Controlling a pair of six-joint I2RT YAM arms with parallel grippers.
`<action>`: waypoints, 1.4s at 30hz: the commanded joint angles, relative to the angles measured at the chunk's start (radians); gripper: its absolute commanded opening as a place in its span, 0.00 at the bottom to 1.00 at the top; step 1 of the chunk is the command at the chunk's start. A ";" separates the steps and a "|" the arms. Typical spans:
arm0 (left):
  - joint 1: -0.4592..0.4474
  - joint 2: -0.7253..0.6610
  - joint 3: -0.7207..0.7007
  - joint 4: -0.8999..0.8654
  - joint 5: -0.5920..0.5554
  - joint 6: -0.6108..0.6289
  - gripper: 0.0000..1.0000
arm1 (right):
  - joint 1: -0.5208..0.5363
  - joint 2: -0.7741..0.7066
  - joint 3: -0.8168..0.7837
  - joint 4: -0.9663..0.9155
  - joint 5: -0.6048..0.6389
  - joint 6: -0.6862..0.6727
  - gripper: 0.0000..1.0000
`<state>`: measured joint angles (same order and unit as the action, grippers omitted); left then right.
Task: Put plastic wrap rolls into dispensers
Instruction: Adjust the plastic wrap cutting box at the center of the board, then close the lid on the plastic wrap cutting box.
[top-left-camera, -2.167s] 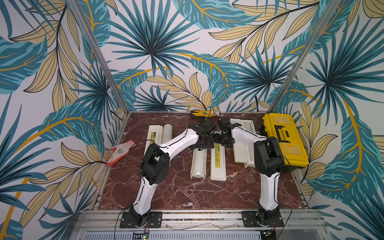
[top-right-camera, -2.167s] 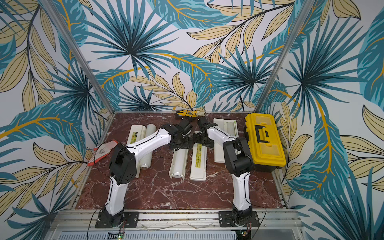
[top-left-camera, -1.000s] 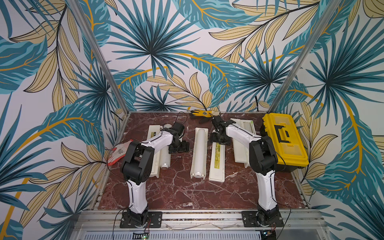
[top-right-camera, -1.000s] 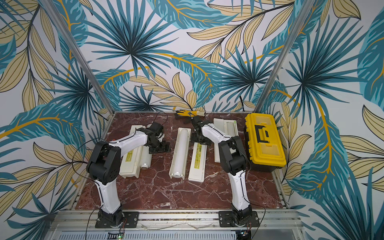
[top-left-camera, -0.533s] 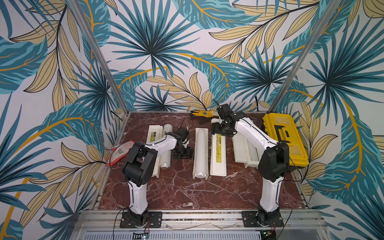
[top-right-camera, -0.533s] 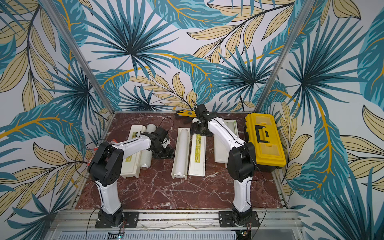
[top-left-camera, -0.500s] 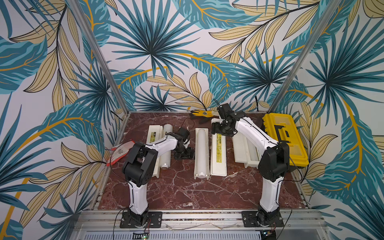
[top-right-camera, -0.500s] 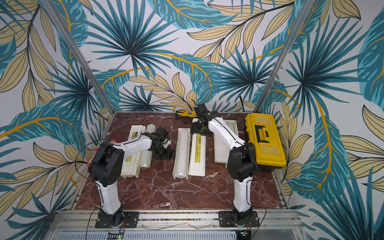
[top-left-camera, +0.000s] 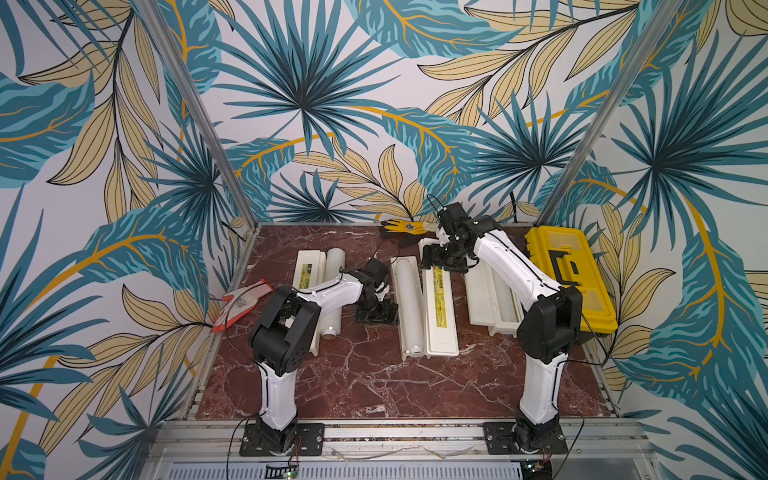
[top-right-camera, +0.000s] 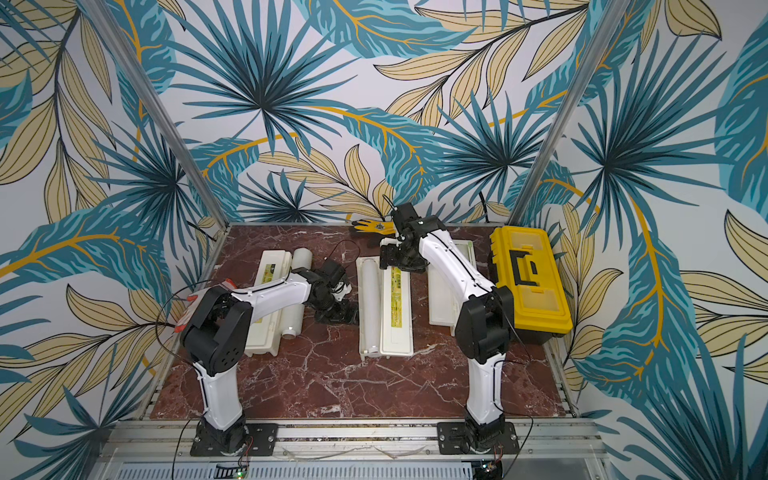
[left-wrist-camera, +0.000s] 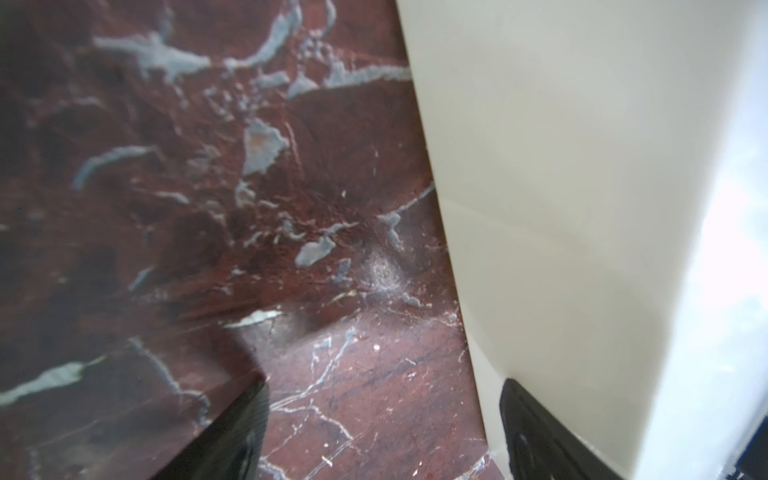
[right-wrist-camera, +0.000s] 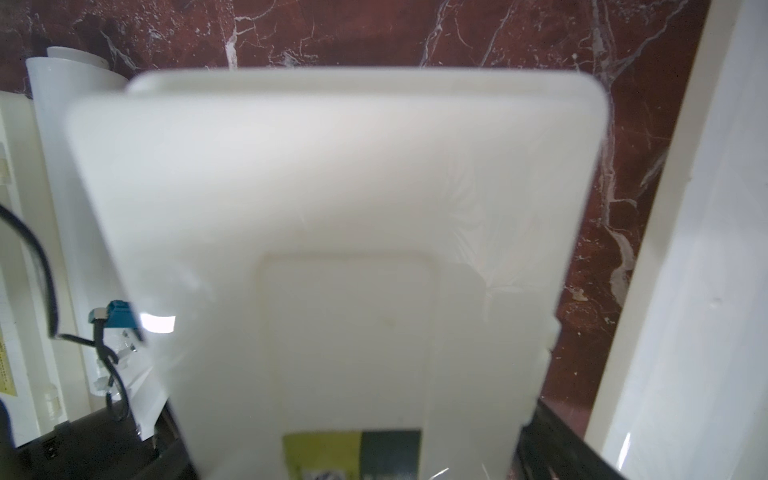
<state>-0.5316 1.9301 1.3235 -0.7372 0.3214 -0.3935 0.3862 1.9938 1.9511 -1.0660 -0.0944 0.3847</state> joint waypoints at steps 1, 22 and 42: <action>0.041 -0.049 0.047 0.022 -0.019 -0.010 0.89 | 0.028 0.016 0.041 -0.020 -0.005 -0.002 0.80; 0.193 -0.011 0.087 0.077 0.008 -0.043 0.97 | 0.122 0.234 0.263 -0.078 0.091 0.038 0.79; 0.275 -0.029 -0.022 0.101 0.025 -0.015 0.98 | 0.141 0.354 0.378 -0.115 0.088 0.075 0.79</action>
<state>-0.2733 1.9022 1.3373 -0.6449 0.3420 -0.4328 0.5133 2.3367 2.3043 -1.1545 -0.0074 0.4374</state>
